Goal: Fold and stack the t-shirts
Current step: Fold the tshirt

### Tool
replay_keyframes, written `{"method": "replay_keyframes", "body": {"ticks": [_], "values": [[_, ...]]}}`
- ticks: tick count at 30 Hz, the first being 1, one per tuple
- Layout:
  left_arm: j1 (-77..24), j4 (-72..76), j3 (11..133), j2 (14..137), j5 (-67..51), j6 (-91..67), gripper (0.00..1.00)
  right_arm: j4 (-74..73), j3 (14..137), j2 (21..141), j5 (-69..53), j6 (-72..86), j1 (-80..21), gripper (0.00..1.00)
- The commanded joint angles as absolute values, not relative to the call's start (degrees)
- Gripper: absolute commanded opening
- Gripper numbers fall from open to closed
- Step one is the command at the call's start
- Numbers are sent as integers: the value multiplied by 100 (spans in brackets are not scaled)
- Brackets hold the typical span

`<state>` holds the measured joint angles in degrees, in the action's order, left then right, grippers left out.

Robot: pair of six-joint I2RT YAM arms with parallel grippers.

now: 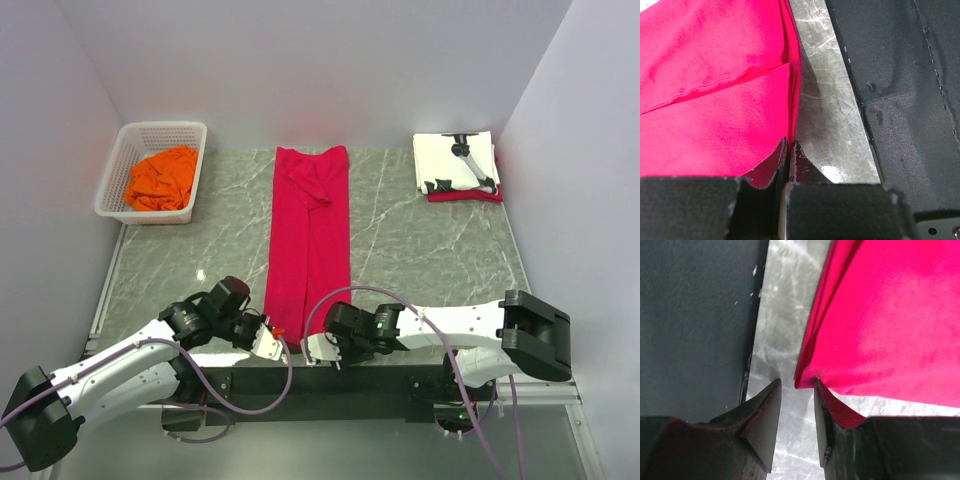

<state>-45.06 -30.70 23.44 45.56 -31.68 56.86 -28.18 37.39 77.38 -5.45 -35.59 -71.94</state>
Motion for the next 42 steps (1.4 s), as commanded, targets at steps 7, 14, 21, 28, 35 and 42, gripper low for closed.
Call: {"method": "replay_keyframes", "body": {"ticks": [7, 14, 21, 28, 35, 42], "values": [[-4456, -3032, 2311, 4474, -3401, 5792, 1, -2241, 3516, 7727, -263, -3331, -7198, 36], [-4447, -3094, 2347, 4517, -3436, 5818, 1, -2434, 3463, 6883, -246, -3419, -7190, 47], [-4447, -3023, 2426, 4693, -3410, 5792, 1, -2400, 3533, 6934, -439, -3507, -7189, 52], [-4438, -2980, 2408, 4746, -3445, 5836, 1, -2066, 3392, 7329, -553, -3595, -7189, 54], [-4421, -3093, 2399, 4667, -3454, 5906, 1, -2083, 3463, 7910, -773, -3621, -7163, 44], [-4395, -3076, 2364, 4641, -3472, 5880, 1, -2232, 3533, 8103, -897, -3542, -6953, 0]]}}
